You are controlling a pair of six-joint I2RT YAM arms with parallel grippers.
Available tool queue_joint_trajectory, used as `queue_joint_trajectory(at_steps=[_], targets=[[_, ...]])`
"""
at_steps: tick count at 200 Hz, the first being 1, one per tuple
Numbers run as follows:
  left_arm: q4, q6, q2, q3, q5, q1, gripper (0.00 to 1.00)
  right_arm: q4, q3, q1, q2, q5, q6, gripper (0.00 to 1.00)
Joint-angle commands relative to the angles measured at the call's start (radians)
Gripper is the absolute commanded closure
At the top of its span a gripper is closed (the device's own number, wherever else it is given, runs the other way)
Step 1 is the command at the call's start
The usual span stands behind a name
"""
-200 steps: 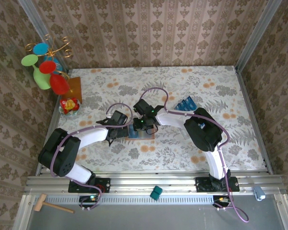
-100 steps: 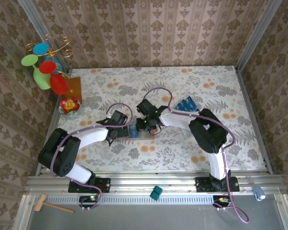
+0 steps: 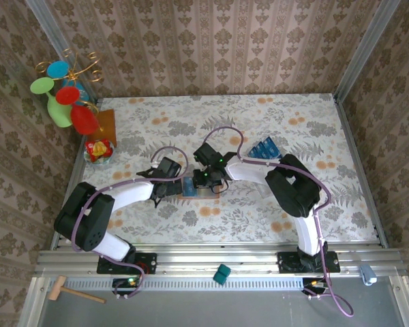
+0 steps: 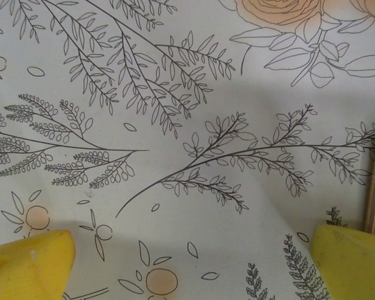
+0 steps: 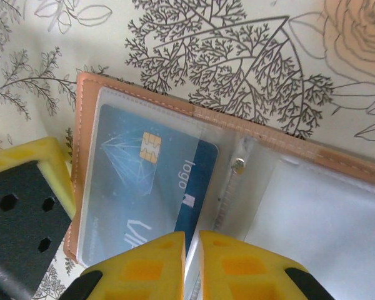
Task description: Put the credit cards into the card holder
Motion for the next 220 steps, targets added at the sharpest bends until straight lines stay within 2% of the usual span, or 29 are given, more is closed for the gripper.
queue_joint_trajectory(at_steps=[1, 96, 140, 220], targets=[[0.016, 0.015, 0.025, -0.020, 0.018, -0.011, 0.00, -0.003, 0.023, 0.009, 0.021, -0.015, 0.013, 0.84], [0.014, 0.014, 0.021, -0.022, 0.020, -0.013, 0.00, -0.021, 0.079, 0.025, 0.053, -0.034, 0.016, 0.84], [-0.019, 0.021, -0.013, -0.006, 0.011, -0.002, 0.00, -0.054, 0.084, 0.022, -0.006, -0.019, 0.000, 0.84], [-0.134, 0.050, -0.228, -0.010, 0.000, 0.081, 0.00, -0.118, 0.033, -0.009, -0.168, 0.028, -0.027, 0.70]])
